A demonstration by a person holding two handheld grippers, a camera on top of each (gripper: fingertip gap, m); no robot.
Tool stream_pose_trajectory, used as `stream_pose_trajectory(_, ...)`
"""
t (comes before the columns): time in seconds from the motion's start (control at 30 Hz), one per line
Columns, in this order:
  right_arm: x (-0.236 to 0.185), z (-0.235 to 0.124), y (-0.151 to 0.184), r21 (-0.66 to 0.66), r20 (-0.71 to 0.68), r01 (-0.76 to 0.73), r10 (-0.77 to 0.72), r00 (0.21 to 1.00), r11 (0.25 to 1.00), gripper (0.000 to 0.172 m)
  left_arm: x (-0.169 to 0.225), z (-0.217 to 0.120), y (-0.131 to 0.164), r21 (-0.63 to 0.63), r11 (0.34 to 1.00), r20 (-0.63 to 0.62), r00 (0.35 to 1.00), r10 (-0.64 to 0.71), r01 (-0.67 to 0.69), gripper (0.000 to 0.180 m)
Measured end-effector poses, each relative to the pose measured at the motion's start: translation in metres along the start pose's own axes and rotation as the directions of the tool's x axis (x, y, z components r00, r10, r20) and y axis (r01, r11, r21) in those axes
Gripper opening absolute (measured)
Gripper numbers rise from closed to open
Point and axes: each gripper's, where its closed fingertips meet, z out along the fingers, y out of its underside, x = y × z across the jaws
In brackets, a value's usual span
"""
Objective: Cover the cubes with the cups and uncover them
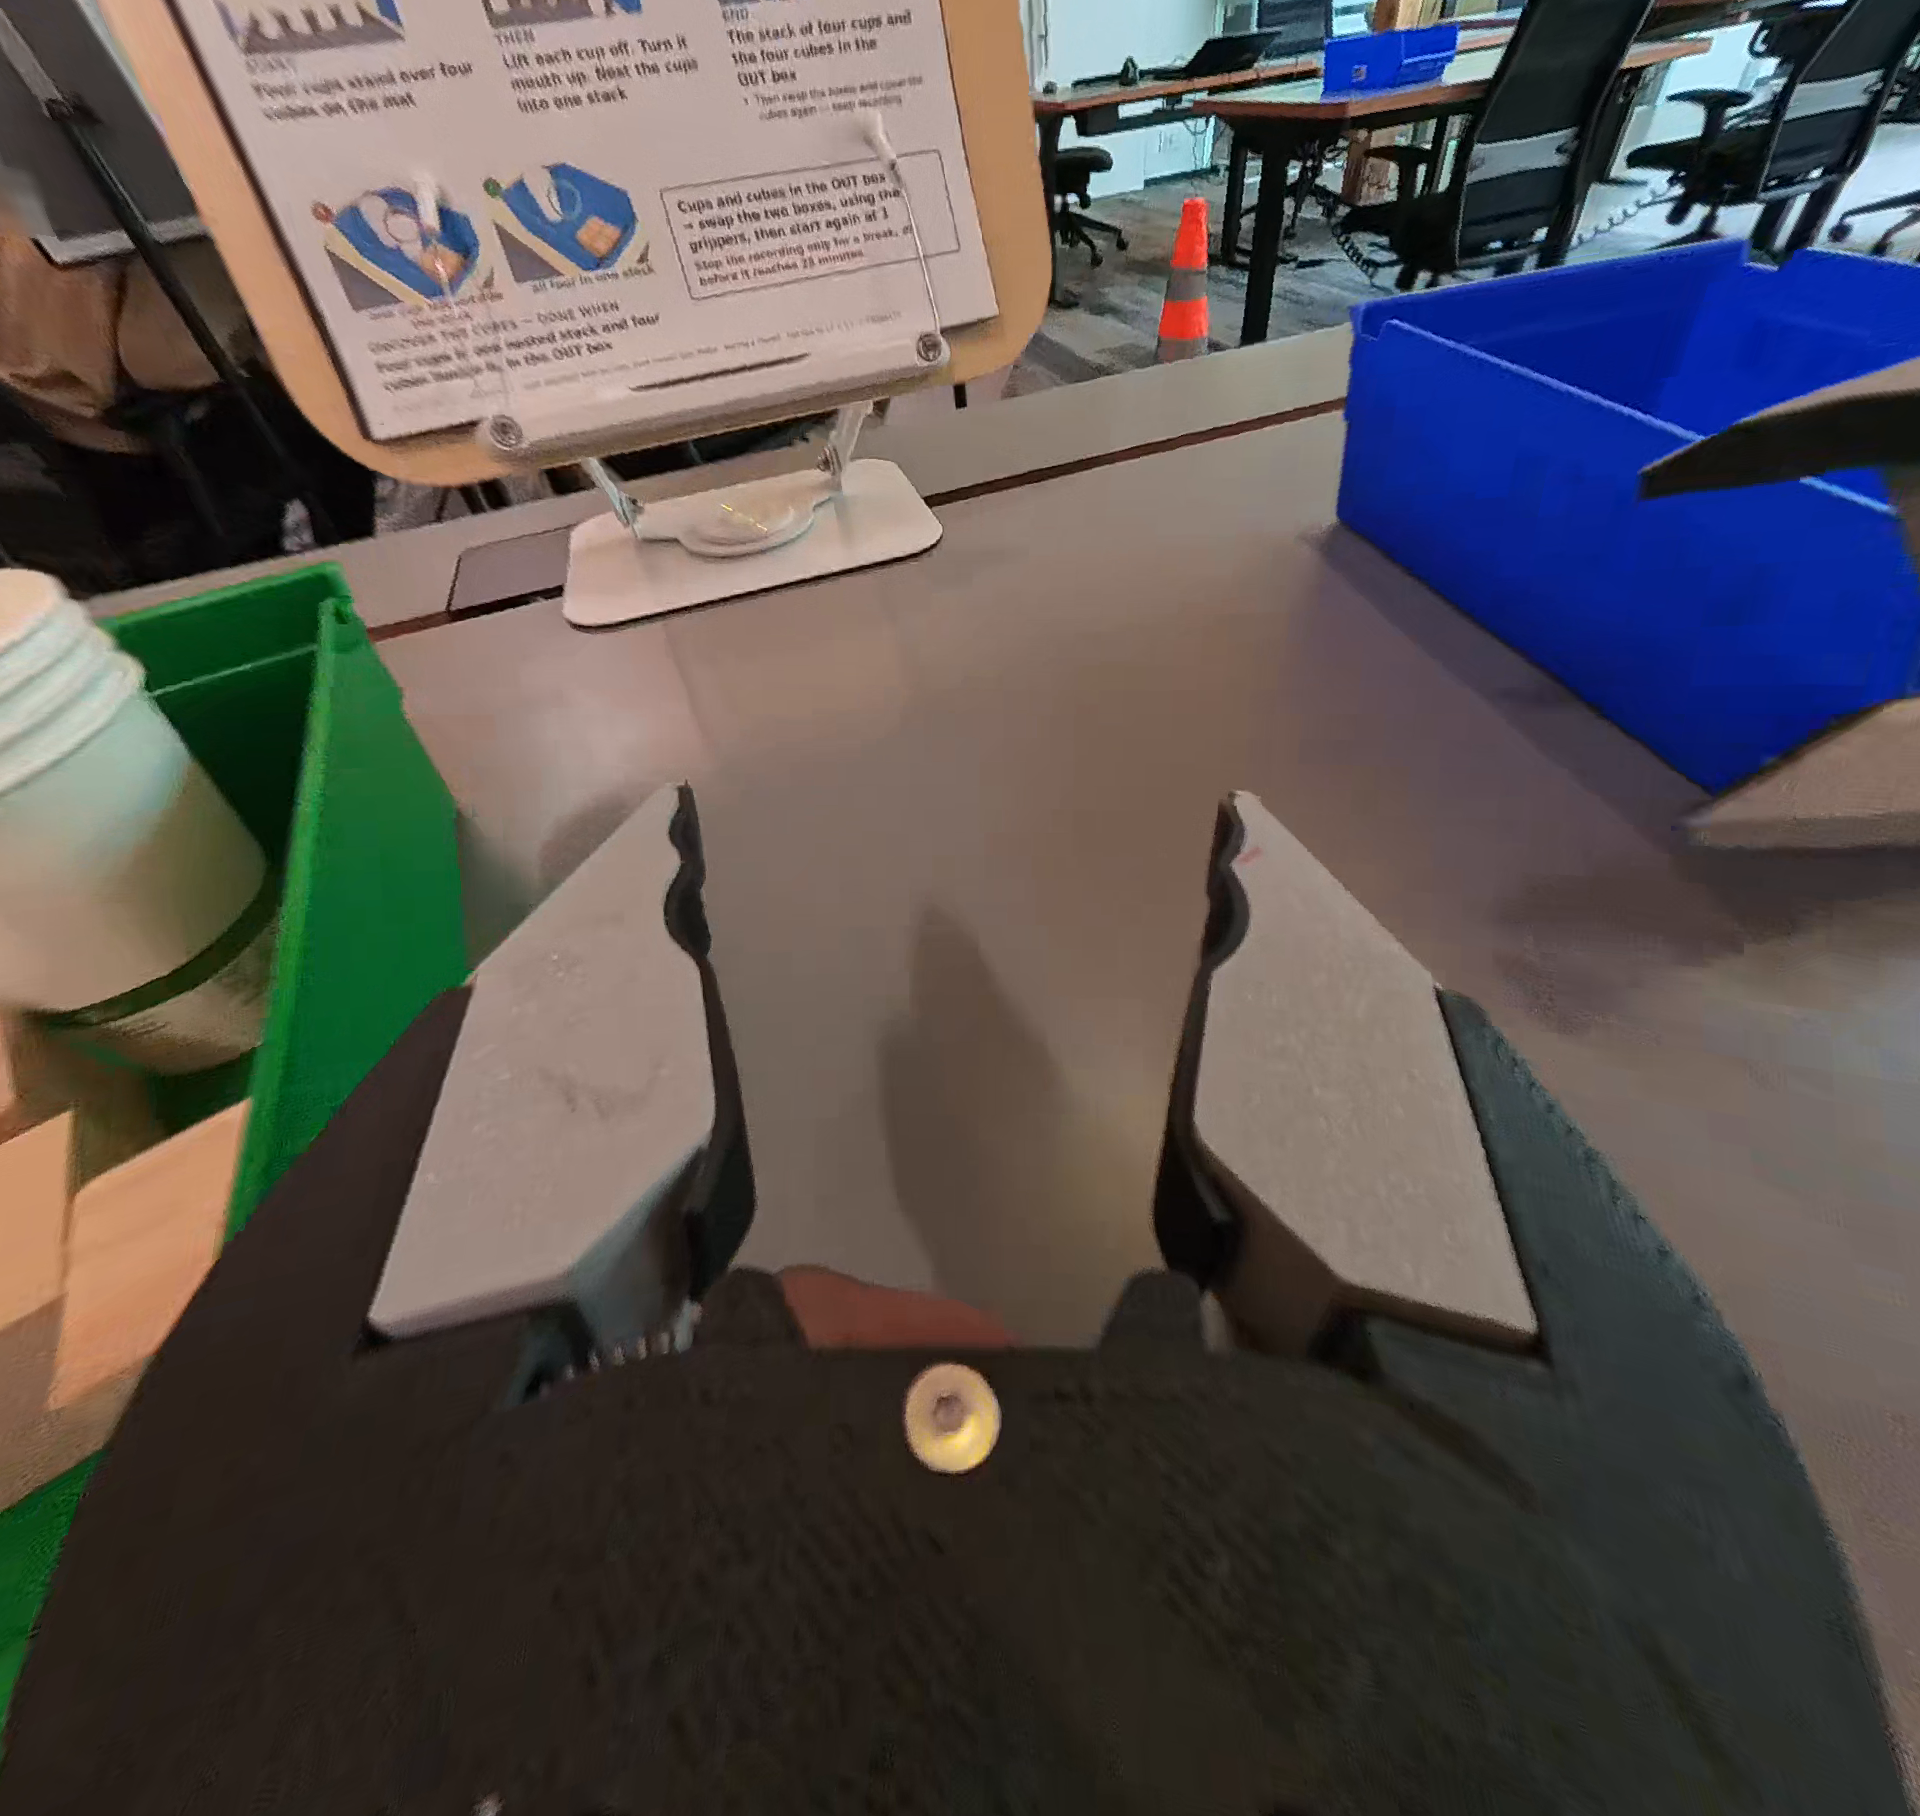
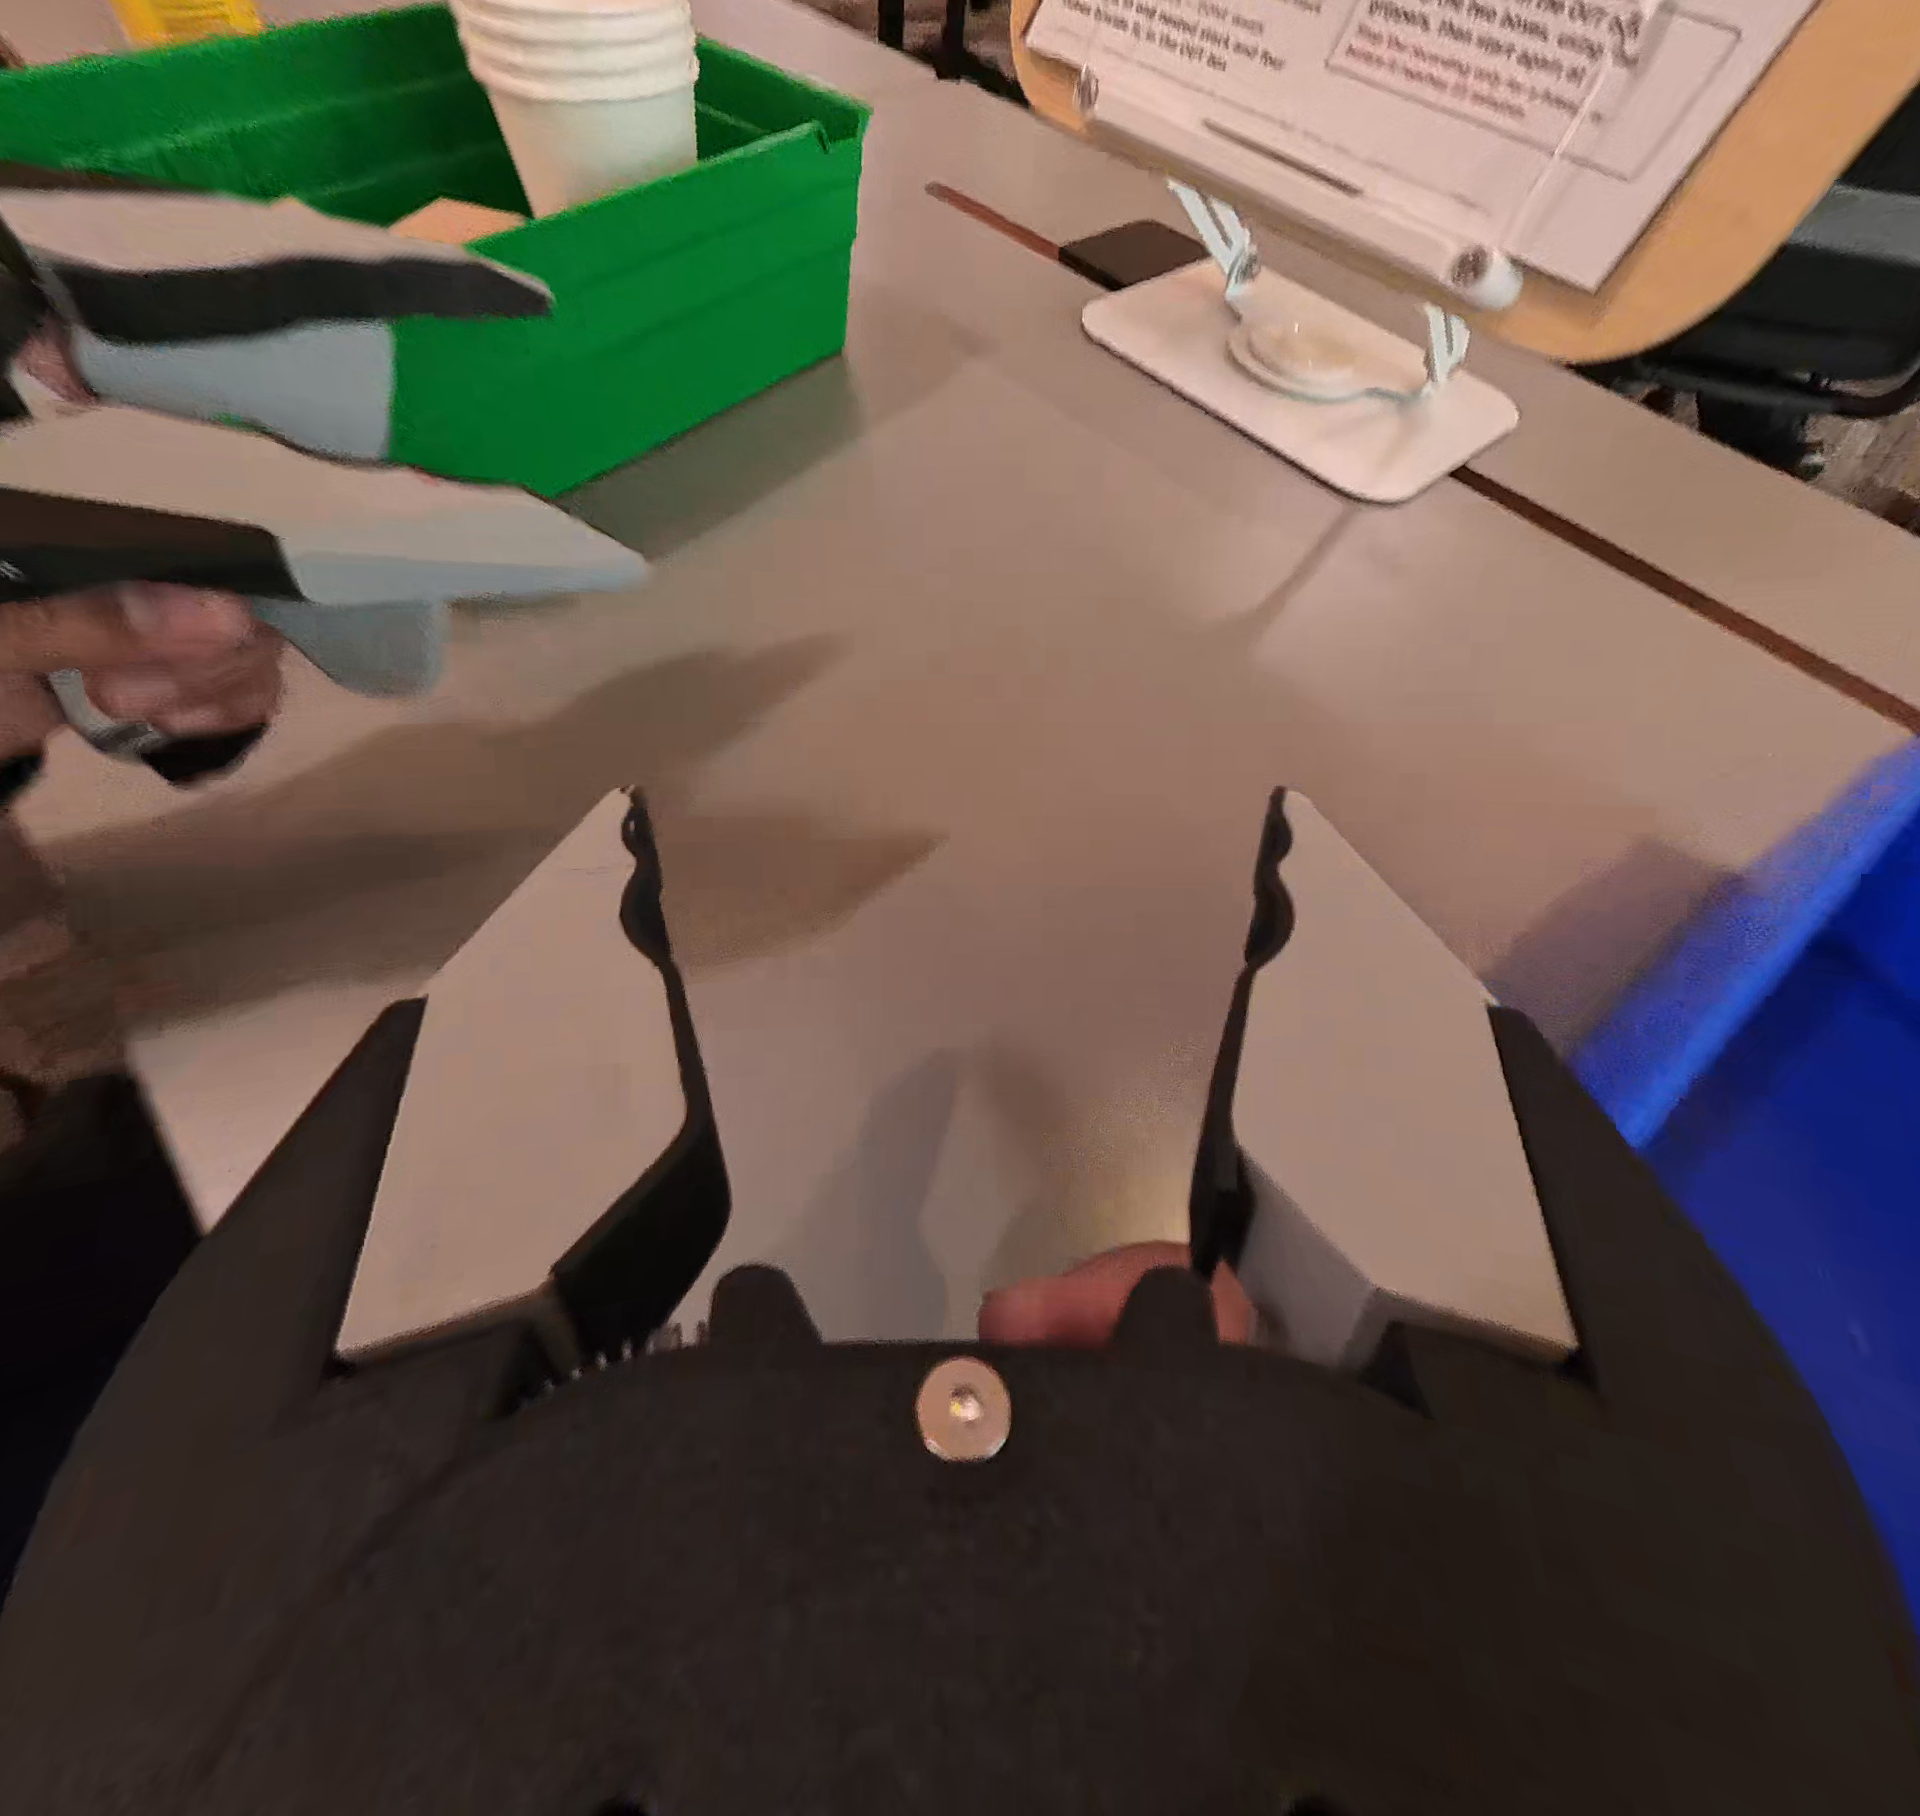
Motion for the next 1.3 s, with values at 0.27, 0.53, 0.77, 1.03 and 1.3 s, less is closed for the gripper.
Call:
stream_pose_trajectory(0.27, 0.053, 0.104, -0.024, 0.14, -0.242, 0.069, -0.033, 0.97, 0.988, 0.095, -0.007, 0.089, -0.011, 0.098, 0.987, 0.115, 0.987, 0.114, -0.125, 0.085)
stream_pose_trajectory(0.53, 0.062, 0.127, 0.0, 0.09, -0.118, -0.046, 0.057, 0.991, 0.995, 0.086, -0.02, 0.115, -0.003, 0.073, 0.976, 0.107, 0.975, 0.195, -0.203, 0.083)
stream_pose_trajectory(0.77, 0.065, 0.127, 0.002, 0.082, -0.133, -0.054, 0.065, 0.989, 0.995, 0.085, -0.02, 0.11, -0.002, 0.084, 0.985, 0.115, 0.983, 0.143, -0.153, 0.08)
stream_pose_trajectory(1.03, 0.068, 0.116, 0.002, 0.12, -0.141, -0.092, 0.109, 0.984, 0.988, 0.084, -0.032, 0.099, -0.003, 0.107, 0.987, 0.158, 0.982, 0.102, -0.12, 0.078)
stream_pose_trajectory(1.3, 0.064, 0.114, 0.0, 0.122, -0.147, -0.05, 0.068, 0.987, 0.991, 0.084, -0.031, 0.101, -0.001, 0.096, 0.99, 0.14, 0.986, 0.088, -0.102, 0.076)
